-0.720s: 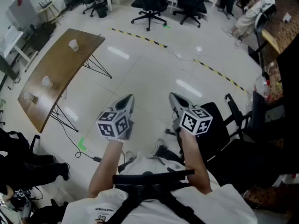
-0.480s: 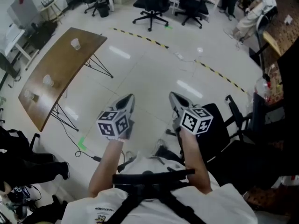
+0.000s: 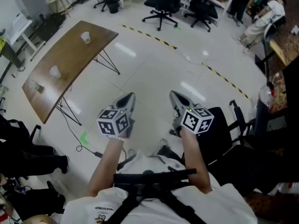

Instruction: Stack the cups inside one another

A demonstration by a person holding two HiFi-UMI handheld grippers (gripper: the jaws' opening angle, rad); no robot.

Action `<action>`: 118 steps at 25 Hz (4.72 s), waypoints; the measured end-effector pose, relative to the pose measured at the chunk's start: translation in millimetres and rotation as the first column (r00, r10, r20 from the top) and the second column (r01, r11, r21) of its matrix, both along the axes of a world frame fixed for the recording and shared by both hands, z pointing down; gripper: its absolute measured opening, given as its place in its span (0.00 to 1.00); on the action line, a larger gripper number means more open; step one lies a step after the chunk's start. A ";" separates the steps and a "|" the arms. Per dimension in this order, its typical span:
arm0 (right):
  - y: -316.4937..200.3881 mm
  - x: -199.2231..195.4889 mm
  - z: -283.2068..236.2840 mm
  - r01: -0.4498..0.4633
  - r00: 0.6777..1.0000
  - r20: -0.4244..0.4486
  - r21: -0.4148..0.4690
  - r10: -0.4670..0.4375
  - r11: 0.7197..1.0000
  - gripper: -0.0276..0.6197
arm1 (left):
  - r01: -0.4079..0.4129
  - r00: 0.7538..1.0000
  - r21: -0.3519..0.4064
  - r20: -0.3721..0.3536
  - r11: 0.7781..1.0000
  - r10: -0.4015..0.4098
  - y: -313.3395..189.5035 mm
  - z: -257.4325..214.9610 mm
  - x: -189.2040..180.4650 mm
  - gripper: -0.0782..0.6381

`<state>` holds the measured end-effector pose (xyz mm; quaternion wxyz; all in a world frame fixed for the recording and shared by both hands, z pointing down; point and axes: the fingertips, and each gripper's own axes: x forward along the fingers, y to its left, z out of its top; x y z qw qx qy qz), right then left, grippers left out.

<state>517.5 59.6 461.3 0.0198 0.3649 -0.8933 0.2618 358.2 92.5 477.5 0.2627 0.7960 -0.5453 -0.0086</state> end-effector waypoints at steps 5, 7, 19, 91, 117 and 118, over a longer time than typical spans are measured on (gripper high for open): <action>8.0 -41.9 1.3 0.048 0.999 -0.005 -0.006 -0.048 0.999 0.05 | 0.045 0.999 -0.005 -0.001 0.999 -0.045 14.3 1.4 -40.3 0.11; 13.0 -60.2 2.0 0.068 0.998 0.001 -0.006 -0.068 0.998 0.05 | 0.067 0.998 -0.011 0.002 0.998 -0.067 21.7 2.9 -58.7 0.11; 56.3 -198.8 3.3 0.272 0.962 0.010 -0.005 -0.272 0.962 0.05 | 0.264 0.964 -0.042 0.003 0.964 -0.264 93.2 11.5 -183.7 0.11; -155.7 -648.0 35.5 0.575 0.813 -0.052 -0.091 -0.580 0.813 0.08 | 0.568 0.823 -0.207 0.114 0.797 -0.557 -60.1 95.9 -617.7 0.12; -148.8 -672.4 52.9 0.487 0.855 -0.137 -0.124 -0.501 0.865 0.08 | 0.082 0.807 -0.479 0.547 0.874 0.224 -130.4 180.5 -625.2 0.25; -150.0 -671.0 53.1 0.484 0.856 -0.139 -0.124 -0.498 0.866 0.08 | 0.081 0.802 -0.488 0.550 0.869 0.234 -131.2 184.0 -625.4 0.25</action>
